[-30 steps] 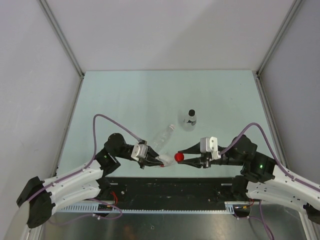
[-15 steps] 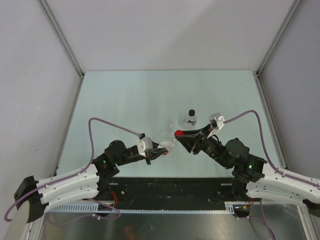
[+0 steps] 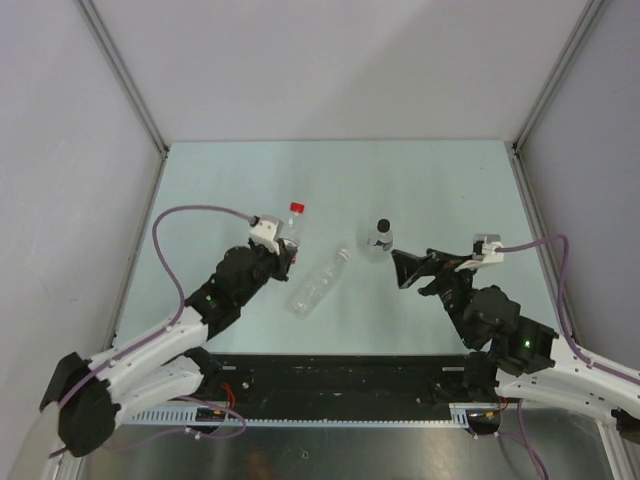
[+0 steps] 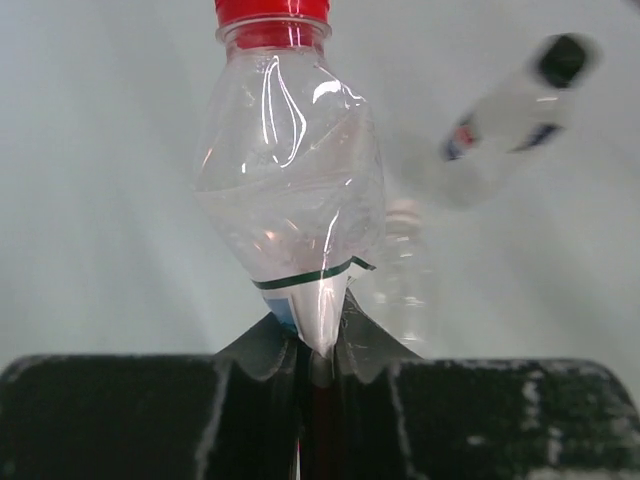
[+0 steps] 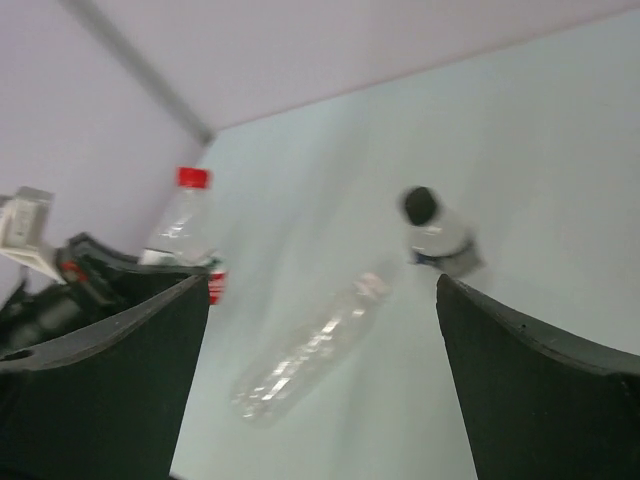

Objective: Screw on the bottle caps

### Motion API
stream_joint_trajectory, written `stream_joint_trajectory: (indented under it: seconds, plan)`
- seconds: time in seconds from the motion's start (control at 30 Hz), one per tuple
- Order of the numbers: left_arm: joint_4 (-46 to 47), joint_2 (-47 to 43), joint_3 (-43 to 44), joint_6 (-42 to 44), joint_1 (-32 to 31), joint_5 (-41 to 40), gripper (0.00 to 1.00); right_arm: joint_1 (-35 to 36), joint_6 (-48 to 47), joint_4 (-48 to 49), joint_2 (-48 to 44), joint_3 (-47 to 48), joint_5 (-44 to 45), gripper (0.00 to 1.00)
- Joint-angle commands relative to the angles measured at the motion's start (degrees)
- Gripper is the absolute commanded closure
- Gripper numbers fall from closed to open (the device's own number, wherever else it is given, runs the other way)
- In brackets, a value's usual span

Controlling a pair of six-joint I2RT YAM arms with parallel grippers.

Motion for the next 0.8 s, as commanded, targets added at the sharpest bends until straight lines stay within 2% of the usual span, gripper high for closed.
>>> stream_joint_trajectory:
  seconds: [0.0,0.1,0.3,0.33,0.37,0.4,0.43,0.57,0.77]
  plan:
    - [-9.8,8.0,4.7,-8.4,8.2,-0.3,0.83,-1.3,9.1,-15.5,-1.7,0.3,16.9,0.01]
    - [-10.6,13.4,5.7,-10.7,11.0,4.5,0.75,-2.1,10.9,-19.2,-2.5,0.3,18.2,0.01]
    - [-12.1,19.1,7.0,-13.2,12.2,6.7,0.55,-2.9,9.4,-20.4,-1.8,0.5,18.1,0.01]
    - [-12.4,18.9,7.0,-13.4,12.3,7.2,0.43,-3.0,9.5,-20.5,-1.8,0.5,18.1,0.01]
    - [-12.7,18.1,6.9,-13.5,12.4,7.5,0.24,-3.1,9.5,-20.6,-1.9,0.5,18.1,0.01]
    - [-12.9,17.0,6.9,-13.7,12.4,7.5,0.12,-3.1,9.5,-20.6,-2.0,0.5,18.0,0.01]
    - [-13.0,15.4,6.9,-13.8,12.4,7.2,0.06,-3.2,9.4,-20.6,-2.2,0.5,18.0,0.01]
    - [-15.3,5.2,6.6,-14.0,12.3,5.1,0.01,-3.6,8.7,-20.7,-2.6,0.6,18.2,0.01]
    - [-16.3,-19.1,4.5,-15.3,12.3,-3.3,0.01,-5.0,8.5,-21.7,-2.6,1.0,19.0,0.01]
